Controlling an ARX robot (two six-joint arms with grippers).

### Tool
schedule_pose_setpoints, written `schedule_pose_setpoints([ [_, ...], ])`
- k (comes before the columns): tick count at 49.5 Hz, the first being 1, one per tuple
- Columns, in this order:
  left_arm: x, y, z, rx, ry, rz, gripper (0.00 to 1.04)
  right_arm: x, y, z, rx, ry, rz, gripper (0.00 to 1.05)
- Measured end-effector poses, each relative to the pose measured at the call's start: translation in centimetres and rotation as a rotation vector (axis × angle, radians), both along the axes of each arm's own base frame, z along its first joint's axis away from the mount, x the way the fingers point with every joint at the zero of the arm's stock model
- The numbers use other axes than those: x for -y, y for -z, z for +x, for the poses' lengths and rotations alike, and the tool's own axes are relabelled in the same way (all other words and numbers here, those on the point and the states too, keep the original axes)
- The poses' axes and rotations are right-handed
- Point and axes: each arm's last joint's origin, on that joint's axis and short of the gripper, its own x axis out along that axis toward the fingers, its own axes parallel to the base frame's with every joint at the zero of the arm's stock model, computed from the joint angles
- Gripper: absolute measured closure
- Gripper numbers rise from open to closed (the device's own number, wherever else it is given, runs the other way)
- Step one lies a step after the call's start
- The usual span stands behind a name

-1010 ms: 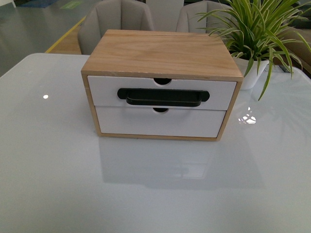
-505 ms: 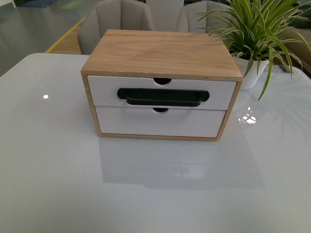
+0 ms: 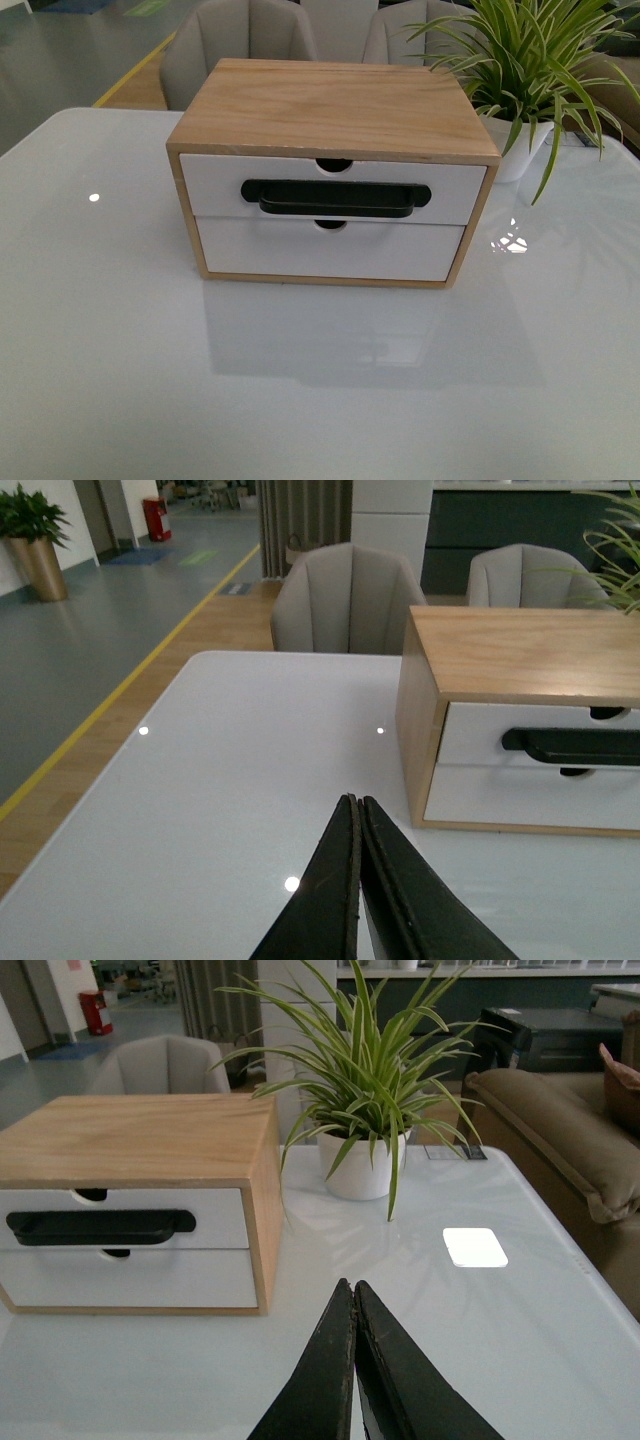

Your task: Close drawer sideways

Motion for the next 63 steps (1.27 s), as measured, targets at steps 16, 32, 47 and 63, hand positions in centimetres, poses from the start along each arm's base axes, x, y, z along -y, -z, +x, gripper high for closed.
schedule_pose_setpoints([
  [16, 0.00, -0.18, -0.34, 0.029, 0.000, 0.000, 0.85, 0.00, -0.01, -0.01, 0.001, 0.000, 0.000, 0.81],
  [32, 0.00, -0.18, -0.34, 0.029, 0.000, 0.000, 0.34, 0.00, -0.01, -0.01, 0.001, 0.000, 0.000, 0.31],
  [47, 0.00, -0.18, -0.34, 0.029, 0.000, 0.000, 0.09, 0.00, -0.01, -0.01, 0.001, 0.000, 0.000, 0.09],
  [63, 0.00, -0.18, -0.34, 0.029, 0.000, 0.000, 0.09, 0.00, -0.01, -0.01, 0.001, 0.000, 0.001, 0.09],
])
